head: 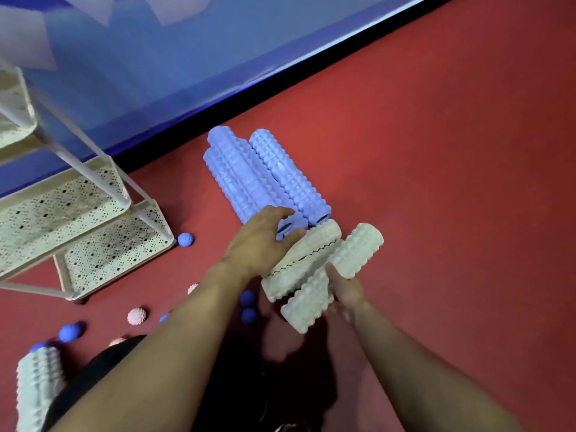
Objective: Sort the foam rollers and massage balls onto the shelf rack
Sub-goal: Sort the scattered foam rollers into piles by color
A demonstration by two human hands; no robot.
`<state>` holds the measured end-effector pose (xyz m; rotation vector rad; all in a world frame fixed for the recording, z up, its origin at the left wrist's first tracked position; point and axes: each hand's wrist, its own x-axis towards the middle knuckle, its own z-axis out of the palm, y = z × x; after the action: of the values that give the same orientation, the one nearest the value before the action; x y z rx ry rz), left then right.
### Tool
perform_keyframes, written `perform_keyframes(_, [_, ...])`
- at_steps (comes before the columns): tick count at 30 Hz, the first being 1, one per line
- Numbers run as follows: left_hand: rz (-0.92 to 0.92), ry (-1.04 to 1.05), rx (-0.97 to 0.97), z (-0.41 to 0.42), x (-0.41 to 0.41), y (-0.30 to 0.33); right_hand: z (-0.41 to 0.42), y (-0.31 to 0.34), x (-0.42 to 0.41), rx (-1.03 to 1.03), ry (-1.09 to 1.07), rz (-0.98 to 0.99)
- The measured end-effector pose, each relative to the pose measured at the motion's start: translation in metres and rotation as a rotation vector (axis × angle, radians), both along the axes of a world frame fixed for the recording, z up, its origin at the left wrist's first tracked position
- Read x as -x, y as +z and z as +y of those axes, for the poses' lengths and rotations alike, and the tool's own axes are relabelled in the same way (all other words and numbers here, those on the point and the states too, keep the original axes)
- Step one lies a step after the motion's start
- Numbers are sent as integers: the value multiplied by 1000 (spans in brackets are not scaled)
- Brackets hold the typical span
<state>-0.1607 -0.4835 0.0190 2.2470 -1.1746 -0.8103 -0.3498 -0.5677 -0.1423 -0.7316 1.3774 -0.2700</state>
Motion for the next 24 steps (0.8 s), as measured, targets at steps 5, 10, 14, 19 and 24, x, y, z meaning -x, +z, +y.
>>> perform_keyframes(5, [-79,-73,34,-15,-18,-5,1,-43,-4,-127,-52,67])
perform_keyframes(10, [-97,-104,41,-16,-29,-13,4,-123,-5,-224,-146,100])
perform_keyframes(14, [-61,-65,19,-14,-35,-22,17,-127,-17,-223,-135,129])
perform_keyframes(19, [-49,-20,34,-14,-45,-25,19,-123,-29,-206,-95,260])
perform_keyframes(24, [-60,-2,54,-20,-49,-21,13,-133,-28,-222,-67,315])
